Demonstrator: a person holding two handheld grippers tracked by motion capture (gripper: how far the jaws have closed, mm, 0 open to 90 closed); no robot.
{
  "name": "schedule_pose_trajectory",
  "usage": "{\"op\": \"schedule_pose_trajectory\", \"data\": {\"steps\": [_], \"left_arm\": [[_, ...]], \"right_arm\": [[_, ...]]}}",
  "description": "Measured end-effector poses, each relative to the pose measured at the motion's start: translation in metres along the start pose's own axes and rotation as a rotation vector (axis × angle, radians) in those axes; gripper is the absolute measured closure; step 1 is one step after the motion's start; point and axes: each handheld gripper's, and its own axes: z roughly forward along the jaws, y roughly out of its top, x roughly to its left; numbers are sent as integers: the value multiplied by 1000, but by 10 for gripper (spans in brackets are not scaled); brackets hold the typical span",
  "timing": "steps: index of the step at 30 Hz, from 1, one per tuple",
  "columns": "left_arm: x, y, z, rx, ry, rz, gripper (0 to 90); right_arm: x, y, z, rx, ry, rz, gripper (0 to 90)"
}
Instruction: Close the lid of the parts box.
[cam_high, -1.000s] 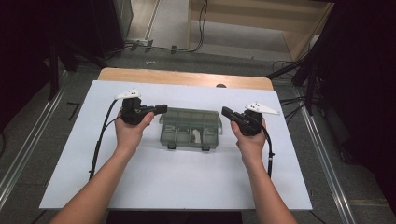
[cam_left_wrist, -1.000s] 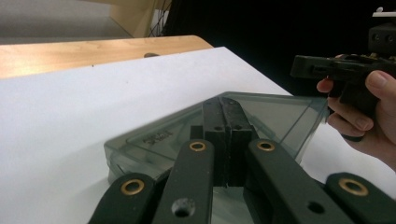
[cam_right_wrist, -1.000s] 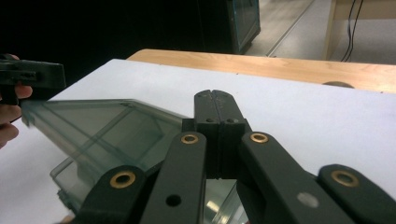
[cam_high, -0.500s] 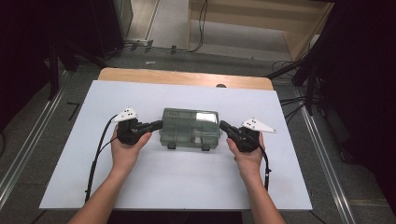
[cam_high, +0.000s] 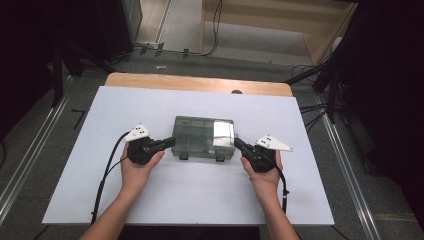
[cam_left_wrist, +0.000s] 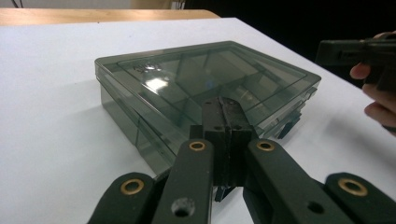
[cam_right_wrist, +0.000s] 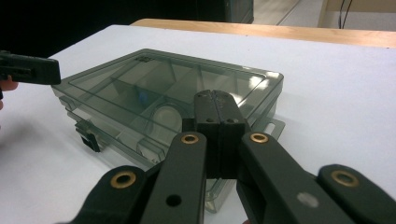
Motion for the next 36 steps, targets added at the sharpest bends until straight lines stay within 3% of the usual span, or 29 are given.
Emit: {"op": "schedule_pose_trajectory", "data": {"steps": [13,21,36], "left_arm": [[-2,-11,5,58,17,9,899],[-2,-14,6,47,12,-4,899],[-1,-15,4,48,6,-10,899]], "right_arm": [[7,-10,8,36,8,-9,880],[13,-7,4,24,-1,-44,880],[11,-17,9,71,-16,-49,880]]}}
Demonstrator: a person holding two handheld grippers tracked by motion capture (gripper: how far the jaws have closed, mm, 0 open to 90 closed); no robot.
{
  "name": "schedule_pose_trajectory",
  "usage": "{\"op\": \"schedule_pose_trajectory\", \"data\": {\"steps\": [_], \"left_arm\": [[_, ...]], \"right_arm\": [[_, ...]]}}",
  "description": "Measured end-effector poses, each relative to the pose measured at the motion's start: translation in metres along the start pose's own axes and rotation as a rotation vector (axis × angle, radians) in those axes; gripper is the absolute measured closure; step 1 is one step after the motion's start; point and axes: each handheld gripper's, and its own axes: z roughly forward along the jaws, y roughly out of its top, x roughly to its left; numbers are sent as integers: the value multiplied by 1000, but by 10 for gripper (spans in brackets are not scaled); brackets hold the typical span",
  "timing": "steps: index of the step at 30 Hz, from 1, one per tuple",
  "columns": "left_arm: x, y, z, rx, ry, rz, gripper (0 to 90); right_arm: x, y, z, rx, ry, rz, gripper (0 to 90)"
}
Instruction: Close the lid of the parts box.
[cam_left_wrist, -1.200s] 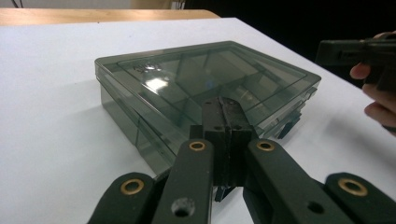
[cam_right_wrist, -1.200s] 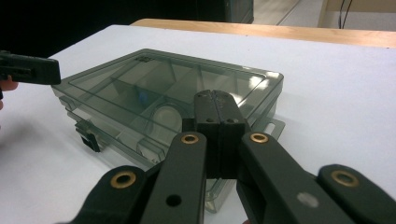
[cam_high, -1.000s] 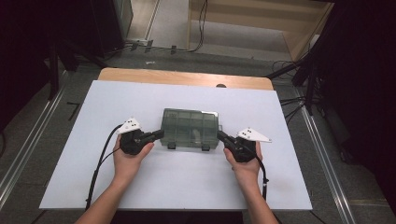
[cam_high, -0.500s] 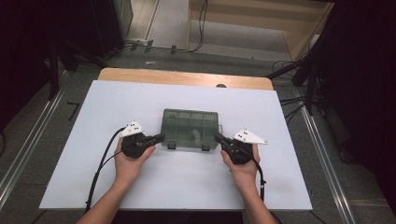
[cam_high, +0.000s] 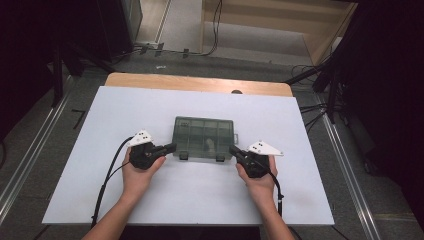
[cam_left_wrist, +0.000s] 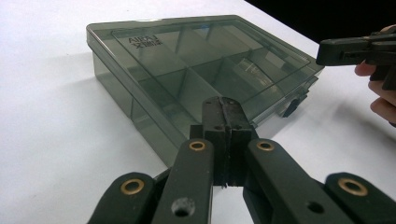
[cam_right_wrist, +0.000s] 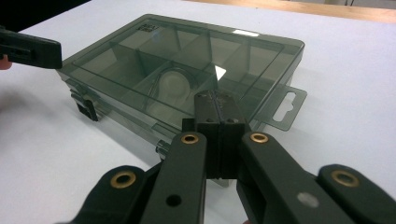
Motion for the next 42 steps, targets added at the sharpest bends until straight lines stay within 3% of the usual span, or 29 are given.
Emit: {"op": "schedule_pose_trajectory", "data": {"steps": [17,28,29,30,31,36,39,42], "left_arm": [[0,-1,0,1,-2,-2,899],[0,-2,0,-10,-4,-11,898],[0,-2,0,-15,-2,-9,898],[0,-3,-1,-19,-4,-10,896],[1,-3,-1,-22,-8,-7,893],[-2,-1,-6,-53,-20,14,630],[-4,1,-10,-77,-25,23,491],[-6,4,-14,-101,-34,22,339]], "right_arm": [[-2,-9,2,-4,-24,-11,880],[-4,-11,3,-26,-13,-1,879],[-4,-11,3,-28,4,1,876],[-5,-11,2,-29,28,5,783],[-6,-10,1,-32,38,6,750],[-10,-6,-5,-60,74,11,503],[-11,-3,-8,-70,76,11,366],[-13,-2,-11,-77,60,17,175]]}}
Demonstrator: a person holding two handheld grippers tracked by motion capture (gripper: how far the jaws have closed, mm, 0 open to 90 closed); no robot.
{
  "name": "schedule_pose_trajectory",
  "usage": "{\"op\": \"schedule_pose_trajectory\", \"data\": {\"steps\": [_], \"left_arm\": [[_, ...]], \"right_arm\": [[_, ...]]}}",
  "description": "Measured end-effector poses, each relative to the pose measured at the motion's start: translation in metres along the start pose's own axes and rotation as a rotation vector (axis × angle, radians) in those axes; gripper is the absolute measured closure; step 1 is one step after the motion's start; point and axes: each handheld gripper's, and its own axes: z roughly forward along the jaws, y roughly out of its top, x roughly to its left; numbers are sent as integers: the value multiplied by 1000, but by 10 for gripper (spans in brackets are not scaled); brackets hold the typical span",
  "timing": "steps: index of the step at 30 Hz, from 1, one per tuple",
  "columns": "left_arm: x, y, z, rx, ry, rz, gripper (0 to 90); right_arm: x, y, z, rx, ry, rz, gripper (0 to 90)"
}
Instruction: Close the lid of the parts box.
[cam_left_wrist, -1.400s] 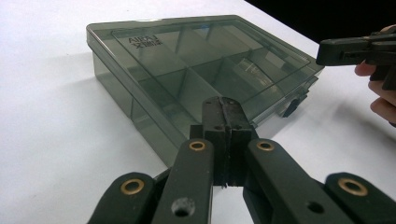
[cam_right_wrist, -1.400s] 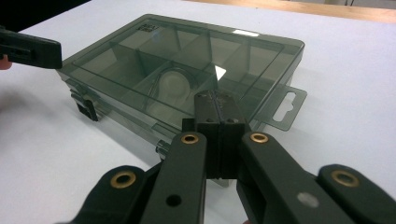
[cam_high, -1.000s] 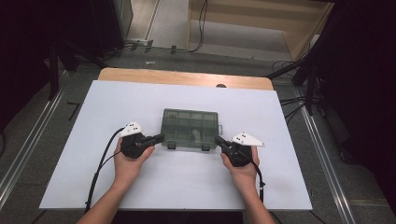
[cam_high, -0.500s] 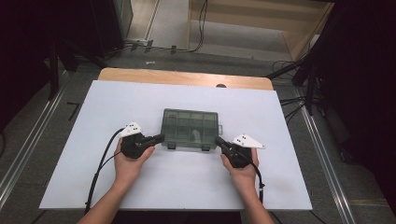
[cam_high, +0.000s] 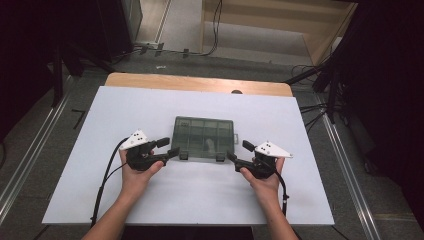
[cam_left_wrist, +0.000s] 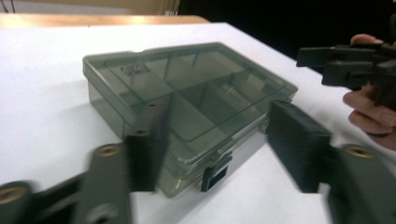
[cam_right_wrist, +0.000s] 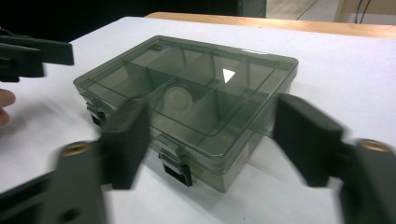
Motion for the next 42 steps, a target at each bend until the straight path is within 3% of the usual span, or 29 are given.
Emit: {"op": "schedule_pose_trajectory", "data": {"steps": [4,7,14,21,30,35,42], "left_arm": [[-1,2,-4,-8,-14,-1,95],[-3,1,-7,-13,-39,21,0],[-10,0,-14,4,-29,64,0],[-7,-4,-27,-6,-8,57,0],[-1,-7,-47,-31,43,66,0],[2,-11,-58,-34,86,99,0],[5,-15,-69,-44,114,98,0]], "right_arm": [[-4,1,-5,-7,-3,16,64],[-5,1,-9,-11,-11,14,0],[-10,0,-21,-39,-26,20,0],[-17,-1,-34,-45,-28,20,0],[-27,-4,-50,-61,-43,30,0],[-35,-7,-60,-76,-52,38,0],[-43,-11,-70,-83,-73,40,0]]}}
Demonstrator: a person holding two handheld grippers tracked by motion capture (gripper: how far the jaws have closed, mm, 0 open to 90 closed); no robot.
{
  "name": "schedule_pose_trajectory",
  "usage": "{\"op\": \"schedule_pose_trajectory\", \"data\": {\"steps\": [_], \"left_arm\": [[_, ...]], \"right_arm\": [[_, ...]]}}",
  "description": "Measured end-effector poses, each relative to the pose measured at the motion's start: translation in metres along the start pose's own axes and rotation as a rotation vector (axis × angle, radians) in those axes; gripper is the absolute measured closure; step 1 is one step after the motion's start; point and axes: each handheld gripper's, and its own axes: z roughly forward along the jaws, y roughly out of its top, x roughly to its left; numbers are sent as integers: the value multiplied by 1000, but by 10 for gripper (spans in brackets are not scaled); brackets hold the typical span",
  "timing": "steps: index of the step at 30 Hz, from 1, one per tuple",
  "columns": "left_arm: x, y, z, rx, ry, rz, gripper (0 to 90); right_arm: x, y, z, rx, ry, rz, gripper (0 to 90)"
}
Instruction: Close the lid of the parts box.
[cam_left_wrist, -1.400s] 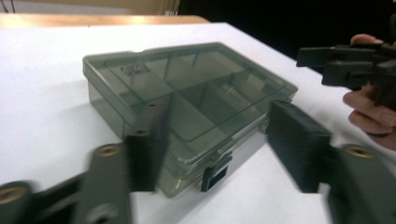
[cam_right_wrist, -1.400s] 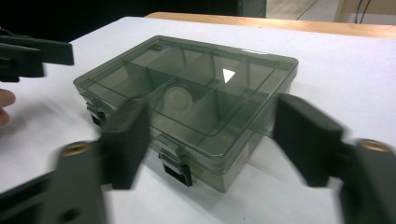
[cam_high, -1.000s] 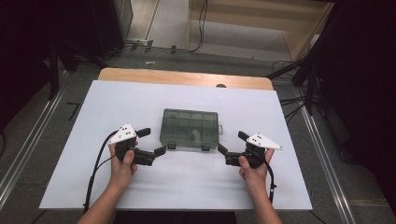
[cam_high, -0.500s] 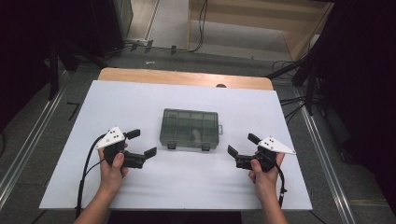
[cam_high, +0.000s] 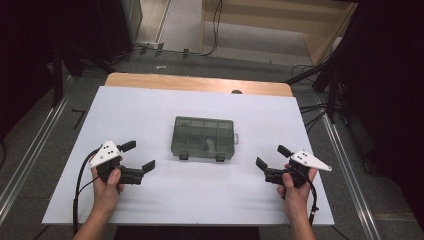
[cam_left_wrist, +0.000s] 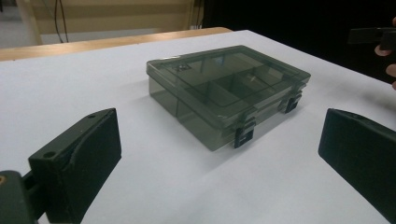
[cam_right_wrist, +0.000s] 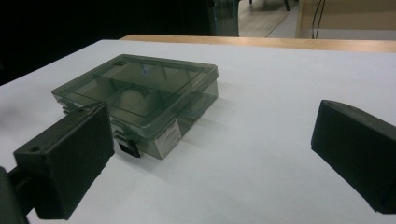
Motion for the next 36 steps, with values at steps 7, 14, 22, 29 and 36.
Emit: {"op": "schedule_pose_trajectory", "data": {"steps": [7,14,22,29,36], "left_arm": [[6,-5,-11,7,19,0,0],[14,-9,-26,0,52,-13,0],[22,-15,-40,8,76,-16,0],[27,-20,-50,16,100,-17,0],[32,-24,-59,17,119,-22,0]], "right_arm": [[-9,-3,-11,-10,-27,2,0],[-19,-5,-22,-20,-52,7,0],[-28,-10,-32,-16,-80,8,0],[-34,-14,-40,-17,-98,7,0],[-41,-18,-50,-21,-119,20,0]]}}
